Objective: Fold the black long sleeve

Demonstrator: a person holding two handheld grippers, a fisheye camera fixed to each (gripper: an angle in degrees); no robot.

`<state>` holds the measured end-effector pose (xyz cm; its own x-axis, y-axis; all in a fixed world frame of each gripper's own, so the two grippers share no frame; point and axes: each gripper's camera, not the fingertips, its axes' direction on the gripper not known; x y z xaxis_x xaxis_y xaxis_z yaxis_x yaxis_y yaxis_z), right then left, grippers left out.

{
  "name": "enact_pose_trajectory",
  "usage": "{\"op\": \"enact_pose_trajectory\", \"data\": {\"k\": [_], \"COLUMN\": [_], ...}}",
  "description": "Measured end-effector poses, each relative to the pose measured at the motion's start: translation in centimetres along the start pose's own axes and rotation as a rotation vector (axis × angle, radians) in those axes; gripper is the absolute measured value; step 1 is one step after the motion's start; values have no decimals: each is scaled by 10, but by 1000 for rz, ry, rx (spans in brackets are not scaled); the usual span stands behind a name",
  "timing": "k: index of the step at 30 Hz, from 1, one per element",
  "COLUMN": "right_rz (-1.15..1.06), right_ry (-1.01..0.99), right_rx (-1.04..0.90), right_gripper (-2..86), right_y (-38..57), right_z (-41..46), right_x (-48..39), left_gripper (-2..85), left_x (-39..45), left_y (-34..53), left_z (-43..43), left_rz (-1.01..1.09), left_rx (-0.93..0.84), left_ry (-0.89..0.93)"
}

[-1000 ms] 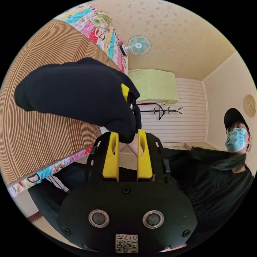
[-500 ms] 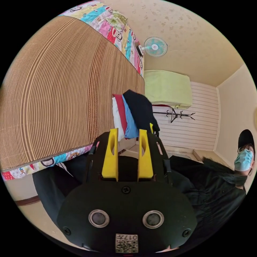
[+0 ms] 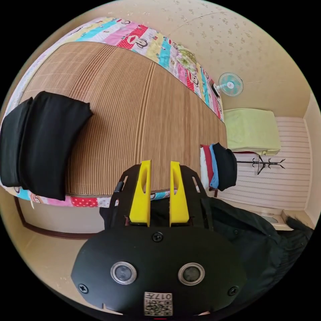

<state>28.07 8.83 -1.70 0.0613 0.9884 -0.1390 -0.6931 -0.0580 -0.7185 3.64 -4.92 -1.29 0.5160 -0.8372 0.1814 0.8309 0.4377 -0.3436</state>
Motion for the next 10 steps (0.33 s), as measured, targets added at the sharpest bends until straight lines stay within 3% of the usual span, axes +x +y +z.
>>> {"op": "enact_pose_trajectory", "data": {"k": [5, 10], "right_rz": [-426, -867], "right_ry": [136, 398], "right_rx": [-142, 48], "right_gripper": [3, 3], "right_y": [40, 158], "right_z": [108, 143], "right_x": [-136, -266], "left_gripper": [99, 110], "left_x": [-94, -188], "left_y": [-7, -26], "left_z": [-57, -99], "left_rz": [-125, -260], "left_rx": [48, 44], "left_ry": [-147, -234]}}
